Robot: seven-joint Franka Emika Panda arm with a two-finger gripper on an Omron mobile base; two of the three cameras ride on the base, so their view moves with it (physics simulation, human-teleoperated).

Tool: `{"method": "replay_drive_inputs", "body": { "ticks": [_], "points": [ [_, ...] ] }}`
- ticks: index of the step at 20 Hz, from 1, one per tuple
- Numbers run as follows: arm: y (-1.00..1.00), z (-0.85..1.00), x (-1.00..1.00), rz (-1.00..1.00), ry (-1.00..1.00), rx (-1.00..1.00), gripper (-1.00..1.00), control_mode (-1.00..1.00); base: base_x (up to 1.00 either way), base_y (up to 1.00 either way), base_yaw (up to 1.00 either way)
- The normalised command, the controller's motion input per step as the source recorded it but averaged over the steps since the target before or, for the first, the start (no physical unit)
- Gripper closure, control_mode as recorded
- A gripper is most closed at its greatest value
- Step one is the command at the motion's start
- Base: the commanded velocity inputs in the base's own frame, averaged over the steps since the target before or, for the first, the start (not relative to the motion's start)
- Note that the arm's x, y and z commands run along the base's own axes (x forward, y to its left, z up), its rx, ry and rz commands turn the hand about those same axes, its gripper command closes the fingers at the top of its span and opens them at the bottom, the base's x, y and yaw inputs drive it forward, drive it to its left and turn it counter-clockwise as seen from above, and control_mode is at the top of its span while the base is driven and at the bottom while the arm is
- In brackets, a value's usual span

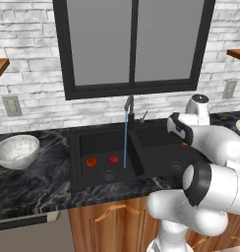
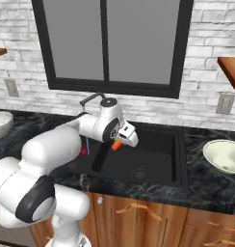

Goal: Pick the tomatos from the sink and place them in one bowl. Place the carrot in the other bowl. Then turn off the sink faucet.

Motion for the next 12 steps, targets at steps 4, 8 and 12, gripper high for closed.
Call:
{"method": "replay_drive_inputs", "body": {
  "ticks": [4, 8, 12],
  "points": [
    [-0.94, 0.13, 0.0, 0.0, 0.0, -0.02, 1.0, -1.0, 0.0, 0.0, 0.0],
    [-0.84, 0.12, 0.0, 0.0, 0.0, -0.01, 1.0, -1.0, 0.0, 0.0, 0.0],
    [-0.67, 0.07, 0.01, 0.0, 0.0, 0.0, 1.0, -1.0, 0.0, 0.0, 0.0]
  ]
}}
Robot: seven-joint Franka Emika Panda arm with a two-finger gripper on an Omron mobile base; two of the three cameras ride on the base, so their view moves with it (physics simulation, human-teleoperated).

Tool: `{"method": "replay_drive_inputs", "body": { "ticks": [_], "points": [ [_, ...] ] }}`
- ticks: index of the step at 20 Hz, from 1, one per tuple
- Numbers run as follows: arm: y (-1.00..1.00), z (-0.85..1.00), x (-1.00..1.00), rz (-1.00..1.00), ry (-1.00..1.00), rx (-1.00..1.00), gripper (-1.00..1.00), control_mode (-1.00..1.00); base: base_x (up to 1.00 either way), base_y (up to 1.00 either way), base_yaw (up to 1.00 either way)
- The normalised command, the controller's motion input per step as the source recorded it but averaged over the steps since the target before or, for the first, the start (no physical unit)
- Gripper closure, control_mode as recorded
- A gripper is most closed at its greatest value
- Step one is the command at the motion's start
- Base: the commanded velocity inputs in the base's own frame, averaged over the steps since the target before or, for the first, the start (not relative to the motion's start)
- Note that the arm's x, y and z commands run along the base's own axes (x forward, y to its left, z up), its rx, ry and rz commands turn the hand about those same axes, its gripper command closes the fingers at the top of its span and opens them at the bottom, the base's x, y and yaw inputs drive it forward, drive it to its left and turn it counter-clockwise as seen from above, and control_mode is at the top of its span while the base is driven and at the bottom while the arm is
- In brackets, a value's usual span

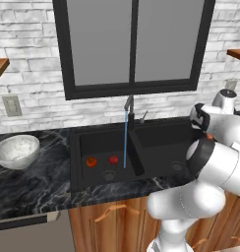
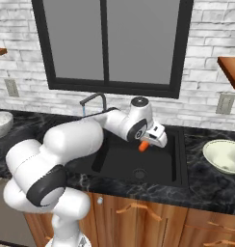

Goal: Pick the tomatos from the sink and place them in one bowl. Place the carrot in the other bowl. Then turn off the sink faucet.

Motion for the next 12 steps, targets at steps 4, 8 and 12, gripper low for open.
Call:
{"method": "replay_drive_inputs", "body": {
  "ticks": [4, 8, 12],
  "points": [
    [-0.6, 0.0, 0.1, -0.01, 0.0, 0.0, 1.0, -1.0, 0.0, 0.0, 0.0],
    [-0.57, 0.0, 0.18, 0.0, 0.0, 0.0, 1.0, -1.0, 0.0, 0.0, 0.0],
    [-0.5, 0.0, 0.17, -0.01, 0.0, -0.03, 1.0, -1.0, 0.0, 0.0, 0.0]
  ]
}}
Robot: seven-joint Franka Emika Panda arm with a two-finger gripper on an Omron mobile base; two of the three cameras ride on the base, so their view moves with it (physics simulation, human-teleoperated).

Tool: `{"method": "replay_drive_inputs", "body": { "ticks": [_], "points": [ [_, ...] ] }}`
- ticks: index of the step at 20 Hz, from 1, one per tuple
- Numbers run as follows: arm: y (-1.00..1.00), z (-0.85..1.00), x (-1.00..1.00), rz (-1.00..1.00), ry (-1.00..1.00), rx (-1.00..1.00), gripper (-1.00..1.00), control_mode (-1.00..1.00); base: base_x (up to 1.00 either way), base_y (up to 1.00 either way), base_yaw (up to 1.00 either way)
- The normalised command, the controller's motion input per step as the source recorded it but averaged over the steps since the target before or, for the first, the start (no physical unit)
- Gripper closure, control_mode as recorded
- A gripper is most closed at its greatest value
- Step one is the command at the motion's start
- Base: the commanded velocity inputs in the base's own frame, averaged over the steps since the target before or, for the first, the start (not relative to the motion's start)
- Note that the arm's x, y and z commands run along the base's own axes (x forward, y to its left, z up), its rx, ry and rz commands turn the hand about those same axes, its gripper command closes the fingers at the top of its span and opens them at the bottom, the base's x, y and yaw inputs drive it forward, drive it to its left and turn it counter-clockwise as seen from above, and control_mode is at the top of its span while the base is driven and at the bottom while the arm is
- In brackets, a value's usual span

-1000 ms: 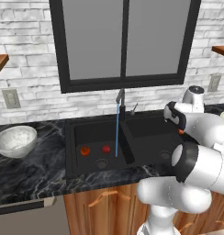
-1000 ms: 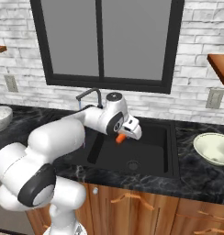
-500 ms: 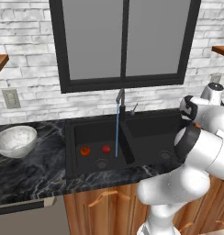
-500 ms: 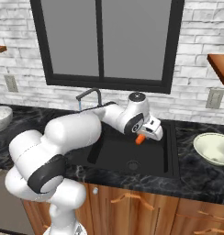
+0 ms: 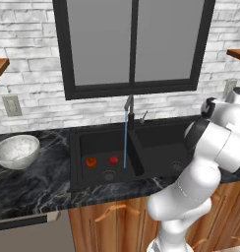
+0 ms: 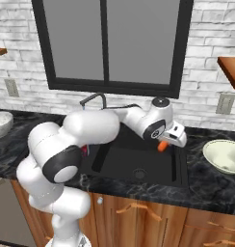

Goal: Pick the tomatos from the sink and place them in one bowl. Place the carrot in the other bowl. Then turn off the sink faucet.

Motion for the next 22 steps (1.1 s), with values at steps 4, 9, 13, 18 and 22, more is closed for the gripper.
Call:
{"method": "replay_drive_inputs", "body": {
  "ticks": [4, 9, 13, 18, 22],
  "points": [
    [-0.44, 0.06, 0.15, -0.04, 0.0, -0.05, 1.0, -1.0, 0.0, 0.0, 0.0],
    [-0.36, 0.07, 0.18, -0.06, 0.0, -0.03, 1.0, -1.0, 0.0, 0.0, 0.0],
    [-0.23, 0.0, 0.16, -0.05, 0.0, -0.02, 1.0, -1.0, 0.0, 0.0, 0.0],
    [-0.24, 0.0, 0.13, -0.04, 0.0, -0.01, 1.0, -1.0, 0.0, 0.0, 0.0],
    [-0.28, 0.0, 0.12, -0.04, 0.0, -0.02, 1.0, -1.0, 0.0, 0.0, 0.0]
  ]
}}
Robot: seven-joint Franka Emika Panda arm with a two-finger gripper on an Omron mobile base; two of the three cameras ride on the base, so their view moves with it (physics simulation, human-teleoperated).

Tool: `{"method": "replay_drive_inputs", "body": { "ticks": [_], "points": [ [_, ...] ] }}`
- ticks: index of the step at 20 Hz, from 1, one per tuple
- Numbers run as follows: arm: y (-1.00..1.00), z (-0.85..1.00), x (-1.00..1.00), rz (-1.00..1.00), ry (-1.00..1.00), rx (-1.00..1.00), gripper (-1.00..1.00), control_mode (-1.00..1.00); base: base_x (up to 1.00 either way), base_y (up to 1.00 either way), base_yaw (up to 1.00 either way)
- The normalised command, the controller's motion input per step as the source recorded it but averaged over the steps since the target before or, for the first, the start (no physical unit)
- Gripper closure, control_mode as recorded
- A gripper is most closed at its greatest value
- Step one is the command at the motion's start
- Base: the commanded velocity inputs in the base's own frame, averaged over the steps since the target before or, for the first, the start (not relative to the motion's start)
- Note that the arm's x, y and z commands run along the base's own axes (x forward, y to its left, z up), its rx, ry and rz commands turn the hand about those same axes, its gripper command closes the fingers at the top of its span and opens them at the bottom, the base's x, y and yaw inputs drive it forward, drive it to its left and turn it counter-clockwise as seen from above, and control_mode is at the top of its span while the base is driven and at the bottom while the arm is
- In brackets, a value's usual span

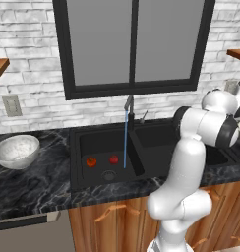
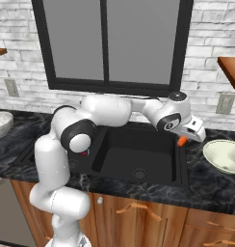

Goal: Pick the tomatos from the sink and place them in one bowl. Place the carrot in the other bowl. Then turn off the sink faucet.

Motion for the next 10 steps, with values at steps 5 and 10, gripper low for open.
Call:
{"method": "replay_drive_inputs", "body": {
  "ticks": [5, 10],
  "points": [
    [-0.31, 0.0, 0.09, -0.05, 0.0, -0.01, 1.0, -1.0, 0.0, 0.0, 0.0],
    [-0.3, 0.0, 0.08, -0.05, 0.0, -0.01, 1.0, -1.0, 0.0, 0.0, 0.0]
  ]
}}
